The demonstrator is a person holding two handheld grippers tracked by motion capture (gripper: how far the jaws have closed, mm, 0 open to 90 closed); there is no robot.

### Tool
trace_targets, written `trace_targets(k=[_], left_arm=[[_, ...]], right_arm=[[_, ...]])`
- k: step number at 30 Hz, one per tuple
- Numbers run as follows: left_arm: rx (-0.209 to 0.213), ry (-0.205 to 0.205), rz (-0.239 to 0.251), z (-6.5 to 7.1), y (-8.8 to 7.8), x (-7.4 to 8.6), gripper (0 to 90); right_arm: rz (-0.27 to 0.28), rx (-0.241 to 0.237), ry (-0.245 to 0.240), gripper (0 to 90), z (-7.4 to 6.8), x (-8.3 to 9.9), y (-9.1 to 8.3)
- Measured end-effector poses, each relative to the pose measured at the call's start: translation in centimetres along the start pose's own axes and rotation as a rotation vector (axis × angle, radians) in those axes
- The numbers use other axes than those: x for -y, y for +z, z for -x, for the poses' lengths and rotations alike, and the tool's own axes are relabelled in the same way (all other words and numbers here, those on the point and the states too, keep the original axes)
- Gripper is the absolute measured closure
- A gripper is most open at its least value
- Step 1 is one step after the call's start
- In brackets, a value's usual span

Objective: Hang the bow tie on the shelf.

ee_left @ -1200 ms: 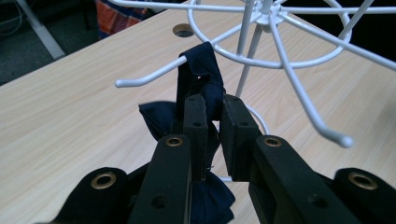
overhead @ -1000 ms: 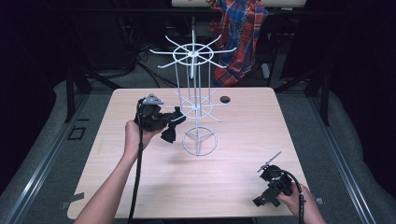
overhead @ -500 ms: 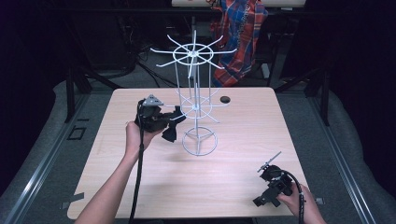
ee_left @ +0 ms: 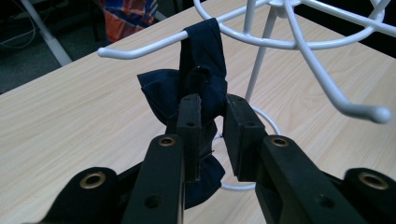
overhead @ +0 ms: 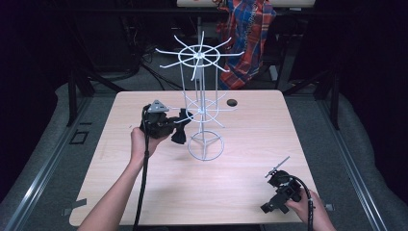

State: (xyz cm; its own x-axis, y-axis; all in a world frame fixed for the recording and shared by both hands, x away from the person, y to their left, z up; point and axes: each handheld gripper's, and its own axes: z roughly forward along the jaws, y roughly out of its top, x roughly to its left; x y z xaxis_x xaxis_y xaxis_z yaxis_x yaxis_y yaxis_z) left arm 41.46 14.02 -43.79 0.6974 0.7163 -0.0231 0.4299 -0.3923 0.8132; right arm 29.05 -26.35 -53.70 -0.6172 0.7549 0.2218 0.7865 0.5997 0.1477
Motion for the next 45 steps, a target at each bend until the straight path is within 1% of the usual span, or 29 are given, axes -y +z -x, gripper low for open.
trace_targets(k=[4, 5, 7, 9, 10, 11, 12, 13, 14, 15, 16, 18, 20, 21, 22, 25, 26, 27, 28, 30, 33, 35, 38, 39, 40, 43, 45], left_arm=[[0.002, 0.009, -0.028, 0.2, 0.1, -0.1, 73.5], [0.003, 0.01, -0.021, 0.2, 0.1, 0.0, 72.6], [0.005, 0.008, -0.018, 0.3, 0.1, 0.0, 70.0], [-0.002, 0.007, -0.022, 0.3, -0.1, 0.0, 65.3], [-0.002, 0.007, -0.022, 0.3, -0.1, 0.0, 62.1], [-0.011, 0.004, -0.024, 0.3, -0.2, 0.0, 62.1], [-0.011, 0.001, -0.023, 0.2, -0.2, 0.0, 58.8], [-0.019, -0.009, -0.02, 0.2, -0.3, 0.1, 53.4], [-0.021, -0.007, -0.031, 0.1, -0.4, 0.1, 50.5], [-0.021, -0.007, -0.031, 0.1, -0.4, 0.1, 46.9], [-0.035, -0.017, -0.024, 0.1, -0.4, 0.2, 44.5], [-0.038, -0.021, -0.03, 0.1, -0.6, 0.3, 40.6], [-0.039, -0.025, -0.033, 0.0, -0.8, 0.4, 37.2], [-0.039, -0.025, -0.033, 0.0, -0.8, 0.4, 34.2], [-0.036, -0.026, -0.034, 0.0, -0.9, 0.4, 34.2], [-0.039, -0.028, -0.043, 0.0, -1.3, 0.6, 28.3], [-0.04, -0.029, -0.048, 0.0, -1.4, 0.7, 28.3], [-0.045, -0.032, -0.046, 0.0, -1.6, 0.8, 25.6], [-0.041, -0.032, -0.05, 0.0, -1.7, 0.9, 24.0], [-0.044, -0.031, -0.061, 0.1, -1.9, 1.1, 22.2], [-0.045, -0.031, -0.077, 0.1, -2.3, 1.4, 19.2], [-0.052, -0.029, -0.088, 0.1, -2.6, 1.6, 17.3], [-0.062, -0.04, -0.098, 0.1, -3.1, 2.1, 15.8], [-0.063, -0.038, -0.1, 0.1, -3.3, 2.3, 15.4], [-0.063, -0.038, -0.1, 0.1, -3.3, 2.3, 15.2], [-0.08, -0.04, -0.115, 0.2, -4.1, 3.1, 13.7], [-0.083, -0.041, -0.123, 0.2, -4.4, 3.3, 12.4]], right_arm=[[-0.003, 0.001, -0.002, 4.4, 0.0, 0.0, 0.0], [-0.008, -0.001, -0.007, 4.4, 0.0, 0.0, -0.1], [-0.001, 0.0, -0.001, 4.5, 0.0, 0.0, 0.0], [-0.007, 0.0, -0.008, 4.4, 0.1, 0.0, -0.1], [0.002, -0.001, -0.008, 4.4, 0.0, 0.0, 0.0], [0.002, -0.001, -0.008, 4.4, 0.0, 0.0, 0.0], [0.002, 0.0, -0.008, 4.4, 0.1, 0.0, 0.0], [-0.003, 0.001, -0.014, 4.4, 0.1, 0.0, -0.1], [-0.003, 0.002, -0.015, 4.4, 0.1, 0.0, -0.1], [-0.003, 0.002, -0.015, 4.4, 0.1, 0.0, -0.1], [0.019, -0.015, 0.007, 4.4, 0.0, 0.1, 0.0], [0.022, -0.013, 0.0, 4.4, 0.0, 0.1, 0.1], [0.005, 0.003, -0.01, 4.4, 0.0, 0.0, -0.1], [0.005, 0.003, -0.01, 4.4, 0.0, 0.0, -0.1], [0.007, 0.002, -0.003, 4.4, 0.0, 0.0, -0.1], [0.009, 0.0, -0.004, 4.4, 0.0, 0.0, -0.1], [0.029, -0.013, 0.009, 4.4, -0.1, 0.0, 0.0], [0.039, -0.025, 0.017, 4.4, -0.1, 0.1, 0.0], [0.038, -0.018, 0.014, 4.4, -0.1, 0.1, 0.0], [0.035, -0.023, 0.007, 4.4, -0.1, 0.0, -0.1], [0.05, -0.025, 0.016, 4.3, -0.1, 0.1, -0.1], [0.038, -0.009, 0.005, 4.3, 0.0, 0.1, -0.3], [0.036, -0.008, 0.004, 4.3, 0.0, 0.0, -0.3], [0.047, -0.008, 0.012, 4.3, -0.1, 0.1, -0.3], [0.046, -0.012, 0.011, 4.3, -0.1, 0.0, -0.3], [0.043, -0.01, 0.002, 4.3, -0.1, 0.0, -0.3], [0.047, -0.016, 0.005, 4.3, -0.1, 0.0, -0.3]])
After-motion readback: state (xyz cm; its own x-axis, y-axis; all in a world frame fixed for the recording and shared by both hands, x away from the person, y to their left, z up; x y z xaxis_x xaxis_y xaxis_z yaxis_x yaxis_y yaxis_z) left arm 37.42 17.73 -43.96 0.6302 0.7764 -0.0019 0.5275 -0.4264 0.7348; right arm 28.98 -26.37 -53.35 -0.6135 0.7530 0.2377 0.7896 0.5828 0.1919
